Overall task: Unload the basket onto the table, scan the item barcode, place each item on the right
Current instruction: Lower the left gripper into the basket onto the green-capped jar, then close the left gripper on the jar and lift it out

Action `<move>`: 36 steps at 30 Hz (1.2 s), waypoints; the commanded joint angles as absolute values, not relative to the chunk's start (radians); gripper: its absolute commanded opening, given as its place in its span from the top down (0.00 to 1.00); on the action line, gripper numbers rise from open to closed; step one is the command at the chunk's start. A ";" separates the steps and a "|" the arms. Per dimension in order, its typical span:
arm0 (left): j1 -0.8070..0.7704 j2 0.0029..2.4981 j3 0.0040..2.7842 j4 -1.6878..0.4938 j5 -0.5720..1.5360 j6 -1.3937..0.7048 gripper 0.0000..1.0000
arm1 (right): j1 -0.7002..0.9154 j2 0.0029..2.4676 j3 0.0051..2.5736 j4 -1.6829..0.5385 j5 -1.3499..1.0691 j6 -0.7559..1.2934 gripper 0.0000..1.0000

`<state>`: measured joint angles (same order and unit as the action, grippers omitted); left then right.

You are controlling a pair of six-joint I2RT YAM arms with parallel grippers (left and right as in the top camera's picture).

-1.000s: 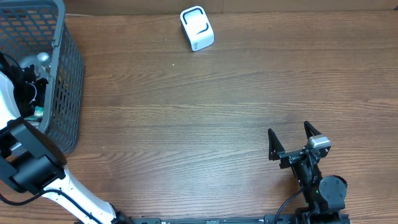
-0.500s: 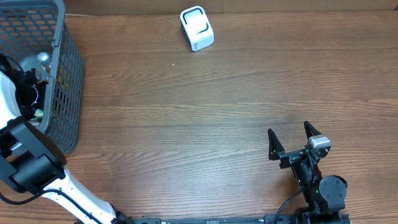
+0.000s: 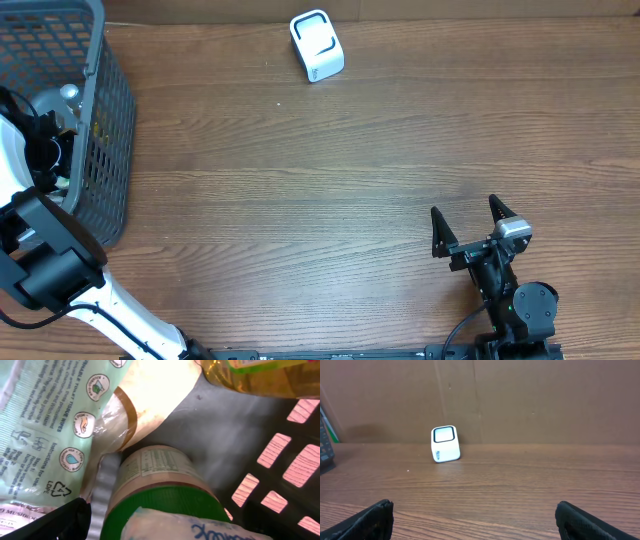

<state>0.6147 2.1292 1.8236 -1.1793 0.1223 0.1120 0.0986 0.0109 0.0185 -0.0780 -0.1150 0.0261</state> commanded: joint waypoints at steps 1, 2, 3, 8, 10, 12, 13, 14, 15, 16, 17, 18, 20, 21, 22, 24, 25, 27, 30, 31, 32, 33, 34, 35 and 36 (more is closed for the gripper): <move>0.606 2.138 1.813 -1.177 0.105 0.095 0.00 | 0.094 0.003 0.008 -0.074 -0.106 0.025 0.00; 0.606 2.138 1.814 -1.179 0.104 0.088 0.00 | 0.094 0.003 0.008 -0.074 -0.106 0.025 0.00; 0.606 2.138 1.813 -1.182 0.105 0.088 0.00 | 0.094 0.003 0.008 -0.074 -0.106 0.025 0.00; 0.606 2.138 1.813 -1.183 0.104 0.074 0.06 | 0.094 0.003 0.008 -0.074 -0.106 0.025 0.00; 0.606 2.138 1.813 -1.183 0.102 0.074 0.19 | 0.094 0.003 0.008 -0.074 -0.106 0.025 0.00; 0.606 2.138 1.813 -1.183 0.101 0.074 0.27 | 0.094 0.003 0.008 -0.074 -0.106 0.025 0.00; 0.606 2.138 1.813 -1.183 0.100 0.074 0.28 | 0.094 0.003 0.008 -0.074 -0.106 0.025 0.00; 0.606 2.138 1.813 -1.182 0.099 0.074 0.30 | 0.094 0.003 0.008 -0.074 -0.106 0.025 0.00; 0.606 2.138 1.813 -1.182 0.097 0.074 0.31 | 0.094 0.003 0.008 -0.074 -0.106 0.025 0.00; 0.606 2.138 1.813 -1.182 0.094 0.074 0.33 | 0.094 0.003 0.008 -0.074 -0.106 0.025 0.00; 0.606 2.138 1.813 -1.182 0.092 0.074 0.34 | 0.094 0.003 0.008 -0.074 -0.106 0.025 0.00; 0.606 2.138 1.813 -1.182 0.092 0.074 0.35 | 0.094 0.003 0.008 -0.074 -0.106 0.025 0.00; 0.606 2.138 1.813 -1.182 0.092 0.074 0.34 | 0.094 0.003 0.008 -0.074 -0.106 0.025 0.00; 0.606 2.138 1.813 -1.181 0.092 0.074 0.32 | 0.094 0.003 0.008 -0.074 -0.106 0.025 0.00; 0.606 2.138 1.813 -1.181 0.092 0.074 0.29 | 0.094 0.003 0.008 -0.074 -0.106 0.025 0.00; 0.606 2.138 1.813 -1.180 0.092 0.074 0.27 | 0.094 0.003 0.008 -0.074 -0.106 0.025 0.00; 0.606 2.138 1.812 -1.180 0.092 0.074 0.27 | 0.094 0.003 0.008 -0.074 -0.106 0.025 0.00; 0.606 2.138 1.805 -1.177 0.092 0.074 0.26 | 0.094 0.003 0.008 -0.074 -0.106 0.025 0.00; 0.606 2.138 1.788 -1.164 0.092 0.074 0.27 | 0.094 0.003 0.008 -0.074 -0.106 0.025 0.00; 0.606 2.138 1.784 -1.160 0.092 0.074 0.28 | 0.094 0.003 0.008 -0.074 -0.106 0.025 0.00; 0.606 2.138 1.781 -1.155 0.092 0.074 0.29 | 0.094 0.003 0.008 -0.074 -0.106 0.025 0.00; 0.606 2.138 1.780 -1.155 0.093 0.074 0.31 | 0.094 0.003 0.008 -0.074 -0.106 0.025 0.00; 0.606 2.138 1.780 -1.154 0.093 0.073 0.33 | 0.094 0.003 0.008 -0.074 -0.106 0.025 0.00; 0.606 2.138 1.780 -1.154 0.093 0.074 0.36 | 0.094 0.003 0.008 -0.074 -0.106 0.025 0.00; 0.606 2.138 1.780 -1.154 0.093 0.073 0.43 | 0.094 0.003 0.008 -0.074 -0.106 0.025 0.00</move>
